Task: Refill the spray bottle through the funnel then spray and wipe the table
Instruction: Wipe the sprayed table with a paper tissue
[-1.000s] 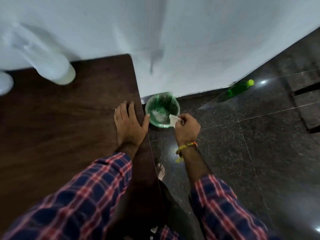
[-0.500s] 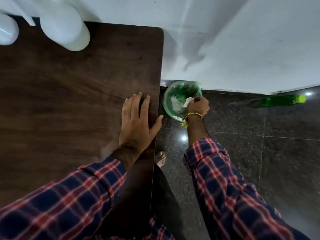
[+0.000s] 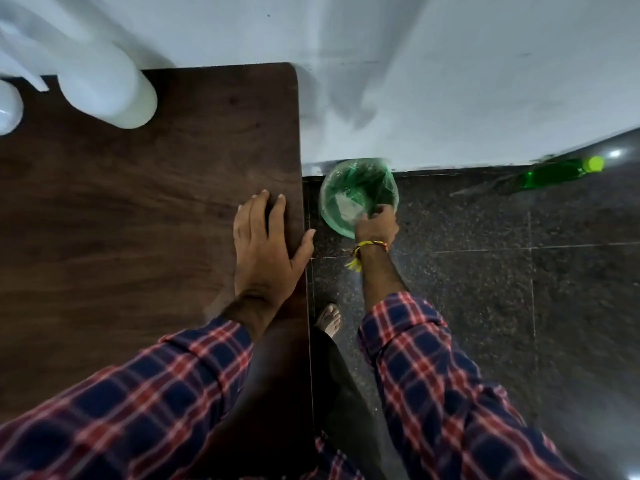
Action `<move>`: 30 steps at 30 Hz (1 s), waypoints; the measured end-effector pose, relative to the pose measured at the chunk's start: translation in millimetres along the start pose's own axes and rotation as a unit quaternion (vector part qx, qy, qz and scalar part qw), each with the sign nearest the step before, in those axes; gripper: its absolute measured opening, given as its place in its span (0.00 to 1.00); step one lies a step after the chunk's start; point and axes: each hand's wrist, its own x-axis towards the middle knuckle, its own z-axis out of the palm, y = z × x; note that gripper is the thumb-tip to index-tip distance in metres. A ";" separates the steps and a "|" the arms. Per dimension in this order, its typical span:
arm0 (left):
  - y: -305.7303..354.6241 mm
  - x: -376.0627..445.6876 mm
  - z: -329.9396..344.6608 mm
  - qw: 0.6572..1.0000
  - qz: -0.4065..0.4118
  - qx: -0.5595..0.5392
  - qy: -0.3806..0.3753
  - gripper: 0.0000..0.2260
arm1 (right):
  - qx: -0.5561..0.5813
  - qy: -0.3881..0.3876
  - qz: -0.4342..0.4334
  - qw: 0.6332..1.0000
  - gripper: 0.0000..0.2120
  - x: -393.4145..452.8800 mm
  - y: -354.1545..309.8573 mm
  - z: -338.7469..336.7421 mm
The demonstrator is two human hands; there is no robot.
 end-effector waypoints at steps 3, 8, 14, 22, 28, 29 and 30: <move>-0.9 -0.5 1.5 1.000 -0.001 -0.008 0.005 0.27 | 0.051 0.061 -0.024 0.997 0.17 -11.9 6.9 12.7; -2.1 -1.6 -1.6 1.000 0.000 -0.011 -0.004 0.27 | 0.103 0.099 -0.116 0.983 0.12 -63.2 5.3 13.4; -5.2 5.5 -18.9 0.997 0.011 -0.020 -0.076 0.28 | 0.068 0.171 -0.197 0.963 0.07 -137.2 20.0 2.6; -120.1 -56.2 -108.4 0.985 0.065 -0.053 -0.152 0.23 | 0.062 0.242 -0.236 0.939 0.17 -247.5 13.2 54.9; -287.0 -116.9 -161.4 0.985 -0.024 -0.064 -0.156 0.20 | 0.037 0.193 -0.259 0.946 0.15 -329.5 -10.0 147.5; -313.9 -121.1 -168.2 0.984 -0.051 -0.069 -0.154 0.20 | 0.024 0.178 -0.264 0.948 0.13 -340.5 -16.0 162.7; -339.1 -124.5 -175.2 0.983 -0.077 -0.073 -0.152 0.20 | 0.009 0.166 -0.271 0.948 0.12 -351.4 -23.8 176.6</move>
